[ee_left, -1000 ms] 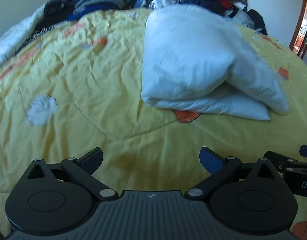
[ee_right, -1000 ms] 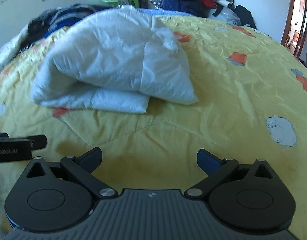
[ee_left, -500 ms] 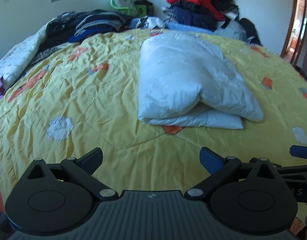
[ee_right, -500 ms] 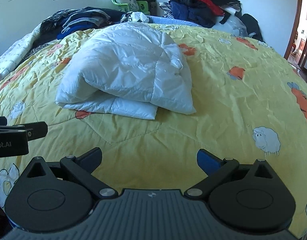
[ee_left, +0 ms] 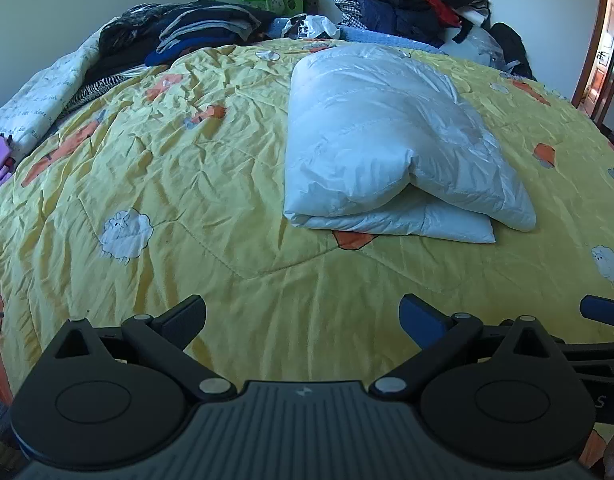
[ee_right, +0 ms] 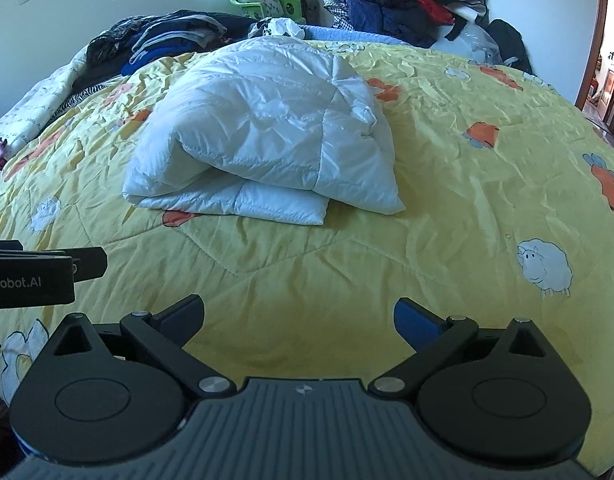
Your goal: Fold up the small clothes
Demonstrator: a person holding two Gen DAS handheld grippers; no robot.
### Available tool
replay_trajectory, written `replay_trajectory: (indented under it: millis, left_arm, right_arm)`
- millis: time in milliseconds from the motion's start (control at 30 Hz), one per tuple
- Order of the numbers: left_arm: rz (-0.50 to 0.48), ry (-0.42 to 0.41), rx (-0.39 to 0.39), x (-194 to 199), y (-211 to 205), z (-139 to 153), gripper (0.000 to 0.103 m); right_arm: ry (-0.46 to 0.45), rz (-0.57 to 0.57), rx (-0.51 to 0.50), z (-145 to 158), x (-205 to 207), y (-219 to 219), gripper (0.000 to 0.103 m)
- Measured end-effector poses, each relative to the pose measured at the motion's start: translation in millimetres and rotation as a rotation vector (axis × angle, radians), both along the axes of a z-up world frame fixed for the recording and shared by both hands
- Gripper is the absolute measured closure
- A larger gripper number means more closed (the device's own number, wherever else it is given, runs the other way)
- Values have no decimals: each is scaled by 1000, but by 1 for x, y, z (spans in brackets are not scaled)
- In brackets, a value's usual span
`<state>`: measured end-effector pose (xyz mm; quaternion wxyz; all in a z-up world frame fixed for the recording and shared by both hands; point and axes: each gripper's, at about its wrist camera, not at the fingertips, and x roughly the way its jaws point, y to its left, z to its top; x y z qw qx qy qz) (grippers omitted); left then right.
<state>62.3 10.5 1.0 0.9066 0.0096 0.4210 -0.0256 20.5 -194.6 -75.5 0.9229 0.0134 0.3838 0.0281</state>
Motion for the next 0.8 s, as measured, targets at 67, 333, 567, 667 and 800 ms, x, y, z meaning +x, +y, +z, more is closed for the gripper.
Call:
replay_trajectory:
  millis: [67,333,567,667,800]
  left_arm:
    - [-5,5,-6,0,0,0,0]
    - [0,18,-7,2,1,-3,0]
    - [-10,21,-4,4,-1,-5,0]
    - [-11,28,-7,5,-1,-7,0]
    - [-12,30,-8,6,-1,-7,0]
  right_arm:
    - [2,-2,6,-1,0,0,1]
    - [12,-3,17,-3,1,0,1]
    - [15,-6,14,-4,4,-2,1]
    - [22,-14,21,-6,4,-3,1]
    - [27,-18,31,-7,6,-5,1]
